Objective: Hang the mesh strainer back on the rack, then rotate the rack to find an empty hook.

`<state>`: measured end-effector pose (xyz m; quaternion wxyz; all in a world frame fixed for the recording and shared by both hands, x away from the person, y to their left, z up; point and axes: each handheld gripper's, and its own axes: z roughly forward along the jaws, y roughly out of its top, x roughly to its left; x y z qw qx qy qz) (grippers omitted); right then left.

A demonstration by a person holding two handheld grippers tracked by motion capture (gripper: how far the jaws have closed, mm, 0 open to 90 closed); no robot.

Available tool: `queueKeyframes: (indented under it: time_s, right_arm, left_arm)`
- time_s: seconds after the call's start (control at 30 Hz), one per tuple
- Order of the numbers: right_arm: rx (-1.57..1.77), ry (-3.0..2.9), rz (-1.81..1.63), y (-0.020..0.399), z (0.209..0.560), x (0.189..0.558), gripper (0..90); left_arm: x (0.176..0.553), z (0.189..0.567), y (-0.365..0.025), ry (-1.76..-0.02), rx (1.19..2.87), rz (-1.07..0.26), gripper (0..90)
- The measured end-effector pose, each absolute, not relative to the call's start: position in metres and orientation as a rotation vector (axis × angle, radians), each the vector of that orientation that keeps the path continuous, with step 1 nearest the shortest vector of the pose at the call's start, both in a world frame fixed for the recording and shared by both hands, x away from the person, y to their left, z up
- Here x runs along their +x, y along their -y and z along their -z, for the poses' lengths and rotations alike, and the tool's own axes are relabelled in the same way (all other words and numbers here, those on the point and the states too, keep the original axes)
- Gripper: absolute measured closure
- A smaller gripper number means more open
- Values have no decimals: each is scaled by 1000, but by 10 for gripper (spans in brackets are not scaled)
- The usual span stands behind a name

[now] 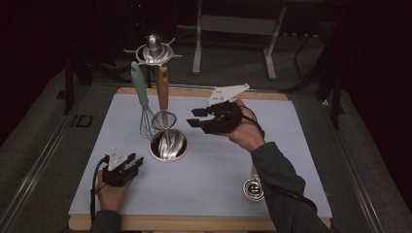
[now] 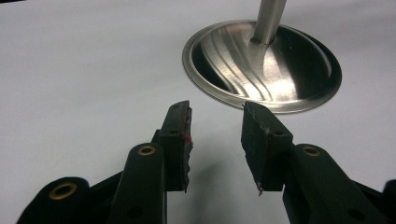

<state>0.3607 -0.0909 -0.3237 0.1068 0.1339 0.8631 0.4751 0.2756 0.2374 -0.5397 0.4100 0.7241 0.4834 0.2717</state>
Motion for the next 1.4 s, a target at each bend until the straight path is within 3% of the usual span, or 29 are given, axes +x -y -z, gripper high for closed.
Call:
queueKeyframes:
  time_s: [0.6,1.0,1.2,1.4]
  right_arm:
    - [444,-2573,-1103,115,354,353,610]
    - [565,-2602,-1042,132,402,356,640]
    - [645,-2591,-1029,145,419,357,605]
    - [714,-2598,-1009,159,430,354,550]
  left_arm:
    - [276,540,-238,-1220,1819,-684,629]
    - [274,539,-240,-1218,1794,-679,629]
    - [273,538,-233,-1205,1834,-727,638]
    - [269,528,-235,-1190,1772,-728,655]
